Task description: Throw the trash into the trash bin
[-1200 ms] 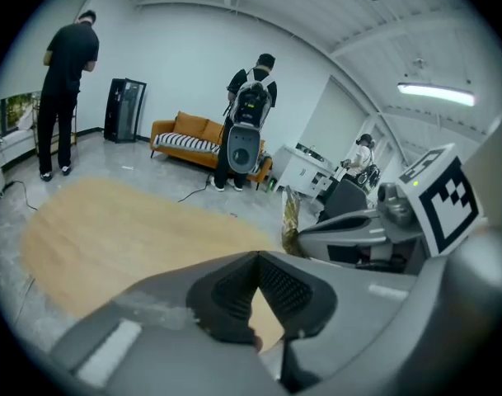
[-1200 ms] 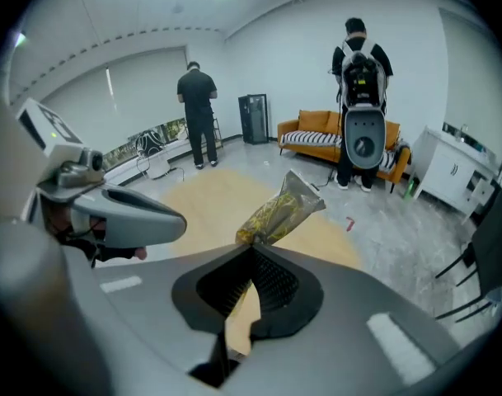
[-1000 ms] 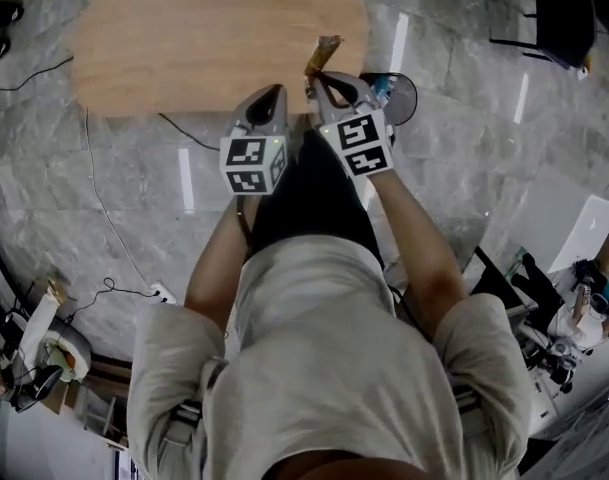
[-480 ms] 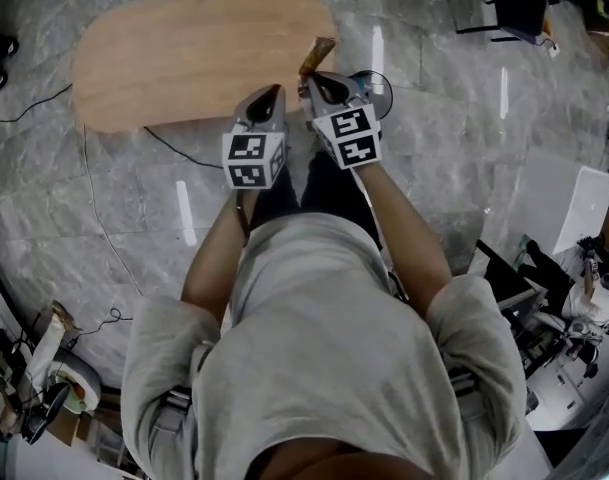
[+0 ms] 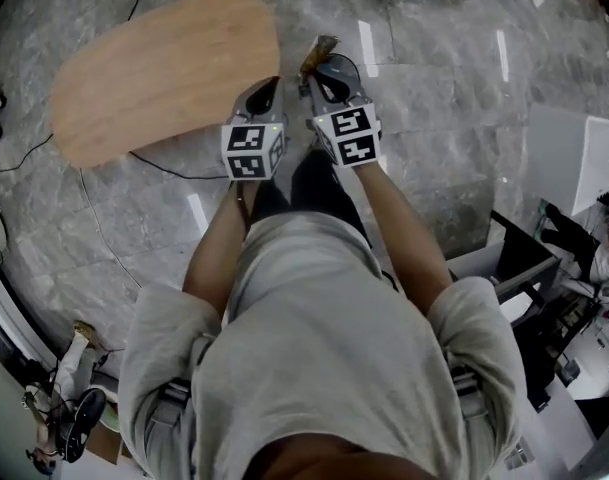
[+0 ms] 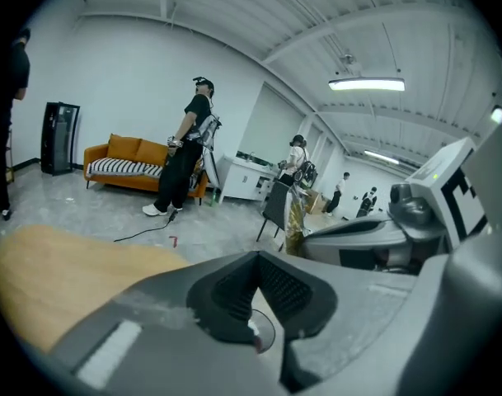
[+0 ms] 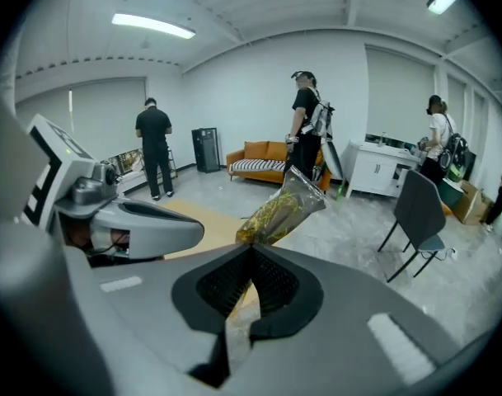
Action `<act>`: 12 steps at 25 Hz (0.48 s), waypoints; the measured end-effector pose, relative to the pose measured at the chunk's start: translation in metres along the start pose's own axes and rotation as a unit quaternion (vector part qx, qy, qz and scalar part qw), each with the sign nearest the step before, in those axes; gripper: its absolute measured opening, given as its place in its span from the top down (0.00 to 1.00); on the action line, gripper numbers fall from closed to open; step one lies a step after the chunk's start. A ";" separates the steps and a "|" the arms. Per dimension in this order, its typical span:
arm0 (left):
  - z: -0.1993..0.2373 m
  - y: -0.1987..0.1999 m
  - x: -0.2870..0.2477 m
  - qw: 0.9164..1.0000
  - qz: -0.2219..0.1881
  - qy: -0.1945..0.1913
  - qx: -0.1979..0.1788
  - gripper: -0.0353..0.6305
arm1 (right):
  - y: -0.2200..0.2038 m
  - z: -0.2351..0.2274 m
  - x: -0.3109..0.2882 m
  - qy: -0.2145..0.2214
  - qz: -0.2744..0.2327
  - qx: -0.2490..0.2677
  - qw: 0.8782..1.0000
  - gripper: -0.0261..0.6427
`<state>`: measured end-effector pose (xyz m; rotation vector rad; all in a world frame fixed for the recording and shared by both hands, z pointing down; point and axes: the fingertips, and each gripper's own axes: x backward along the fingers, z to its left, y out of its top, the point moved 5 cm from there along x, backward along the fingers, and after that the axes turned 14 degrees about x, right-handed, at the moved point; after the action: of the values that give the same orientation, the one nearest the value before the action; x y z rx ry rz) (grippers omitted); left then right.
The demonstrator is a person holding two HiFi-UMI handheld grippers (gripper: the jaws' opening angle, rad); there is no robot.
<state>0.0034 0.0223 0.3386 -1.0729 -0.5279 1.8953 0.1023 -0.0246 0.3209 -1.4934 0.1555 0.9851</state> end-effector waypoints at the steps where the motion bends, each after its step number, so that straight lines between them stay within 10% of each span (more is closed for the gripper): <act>1: -0.016 -0.007 -0.012 1.000 0.008 -0.007 -0.004 0.92 | -0.014 -0.016 0.010 -0.011 0.002 -0.011 1.000 0.95; 12: -0.158 -0.087 -0.111 0.996 0.079 -0.023 -0.040 0.92 | -0.163 -0.140 0.098 -0.054 0.014 -0.108 0.993 0.95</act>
<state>0.2052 -0.0334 0.3666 -1.1540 -0.5628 2.0565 0.3310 -0.0676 0.3600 -1.6331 -0.0092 1.1306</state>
